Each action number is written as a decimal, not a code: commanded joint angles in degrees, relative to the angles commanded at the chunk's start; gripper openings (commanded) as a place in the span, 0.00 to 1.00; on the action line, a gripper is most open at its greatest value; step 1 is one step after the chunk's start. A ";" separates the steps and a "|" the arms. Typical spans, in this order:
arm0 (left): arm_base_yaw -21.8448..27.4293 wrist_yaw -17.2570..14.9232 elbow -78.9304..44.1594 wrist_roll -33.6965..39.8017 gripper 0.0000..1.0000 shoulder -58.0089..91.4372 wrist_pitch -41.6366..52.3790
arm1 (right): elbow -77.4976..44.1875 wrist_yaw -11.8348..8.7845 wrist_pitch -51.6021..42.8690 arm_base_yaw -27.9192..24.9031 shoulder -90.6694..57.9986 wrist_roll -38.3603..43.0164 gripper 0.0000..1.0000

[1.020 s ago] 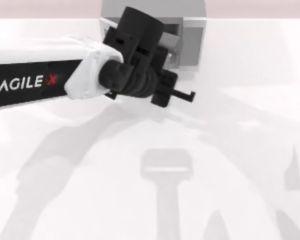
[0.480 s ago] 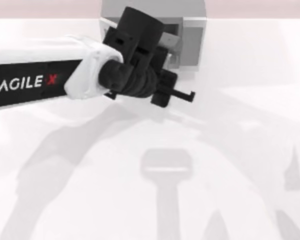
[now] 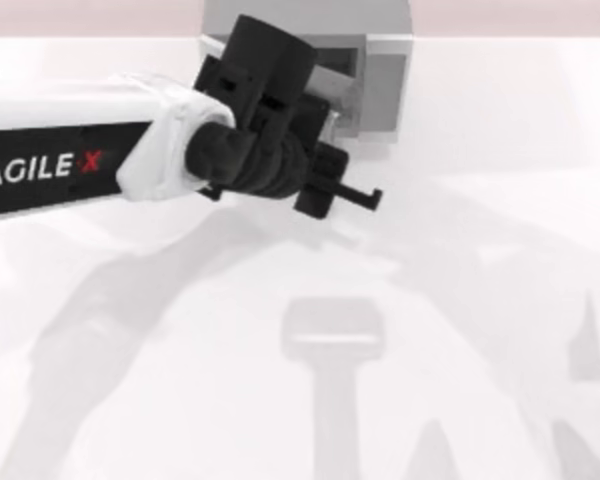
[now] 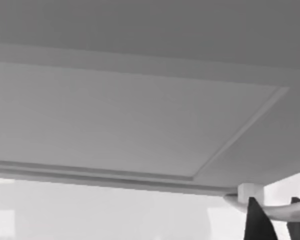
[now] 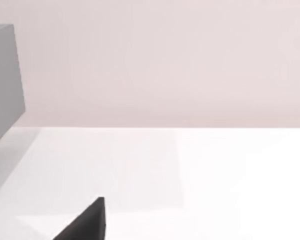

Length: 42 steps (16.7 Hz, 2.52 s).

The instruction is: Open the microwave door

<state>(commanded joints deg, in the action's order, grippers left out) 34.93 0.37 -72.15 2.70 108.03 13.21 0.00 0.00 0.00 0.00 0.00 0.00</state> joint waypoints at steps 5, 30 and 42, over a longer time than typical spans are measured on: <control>0.00 0.00 0.00 0.00 0.00 0.00 0.00 | 0.00 0.00 0.00 0.00 0.00 0.00 1.00; -0.93 -2.19 1.61 -2.51 0.00 -1.23 -0.37 | 0.00 0.00 0.00 0.00 0.00 0.00 1.00; -0.95 -2.23 1.66 -2.59 0.00 -1.24 -0.37 | 0.00 0.00 0.00 0.00 0.00 0.00 1.00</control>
<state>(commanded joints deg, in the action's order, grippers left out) 33.98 -1.87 -70.49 0.11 106.79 12.84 0.00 0.00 0.00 0.00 0.00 0.00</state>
